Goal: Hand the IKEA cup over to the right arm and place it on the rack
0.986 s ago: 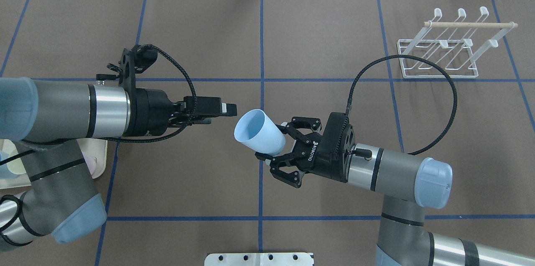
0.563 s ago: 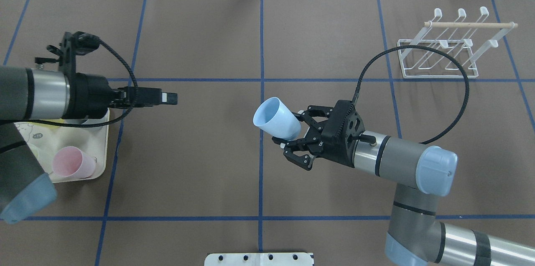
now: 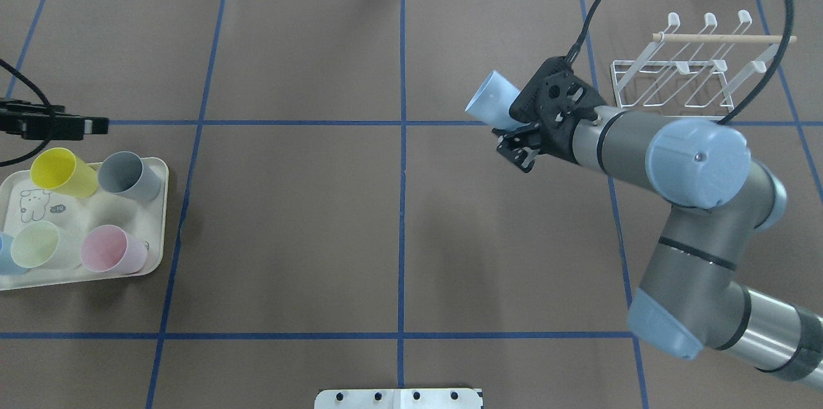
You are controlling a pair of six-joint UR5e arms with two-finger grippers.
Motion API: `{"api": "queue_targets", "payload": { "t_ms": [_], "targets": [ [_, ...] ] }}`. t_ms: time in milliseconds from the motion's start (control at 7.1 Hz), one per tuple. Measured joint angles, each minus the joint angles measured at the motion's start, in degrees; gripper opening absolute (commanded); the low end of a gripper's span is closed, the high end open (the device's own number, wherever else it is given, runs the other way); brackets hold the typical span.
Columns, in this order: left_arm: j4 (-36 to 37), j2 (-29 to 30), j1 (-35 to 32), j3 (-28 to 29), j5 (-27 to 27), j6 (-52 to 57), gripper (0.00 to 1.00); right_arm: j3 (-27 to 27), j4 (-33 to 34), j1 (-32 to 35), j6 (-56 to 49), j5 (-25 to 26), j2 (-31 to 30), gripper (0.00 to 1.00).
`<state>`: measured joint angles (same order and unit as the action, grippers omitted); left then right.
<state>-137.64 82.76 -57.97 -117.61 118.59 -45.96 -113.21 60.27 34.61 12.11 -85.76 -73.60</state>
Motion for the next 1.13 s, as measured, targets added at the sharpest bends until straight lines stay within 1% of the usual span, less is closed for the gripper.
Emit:
{"api": "queue_targets", "payload": {
  "t_ms": [141,282,422,563,704,986,1127],
  "targets": [
    [1.69,-1.62,-2.04,-0.75,0.09,4.01,1.00,-1.66,8.19,3.84,-6.72,-0.06,0.22,0.00],
    [2.33,-2.57,-2.97,-1.34,0.22,5.72,1.00,-2.36,15.24,8.18,-16.50,-0.33,0.75,0.00],
    [2.54,-2.92,-3.30,-1.65,0.38,6.28,1.00,-2.33,20.46,12.84,-29.26,-0.67,1.35,0.00],
    [2.61,-3.00,-3.41,-1.77,0.46,6.44,1.00,-1.54,23.17,16.96,-41.34,-0.95,1.68,0.00],
    [2.63,-3.01,-3.44,-1.79,0.49,6.44,1.00,0.61,24.25,20.88,-52.92,-1.11,2.37,0.00],
    [2.58,-2.97,-3.46,-1.84,0.56,6.13,1.00,7.61,24.38,27.18,-72.74,-1.30,5.41,0.00],
    [2.56,-2.93,-3.45,-1.88,0.58,6.03,1.00,11.21,24.20,29.18,-81.35,-1.14,6.48,0.00]
  ]
}}
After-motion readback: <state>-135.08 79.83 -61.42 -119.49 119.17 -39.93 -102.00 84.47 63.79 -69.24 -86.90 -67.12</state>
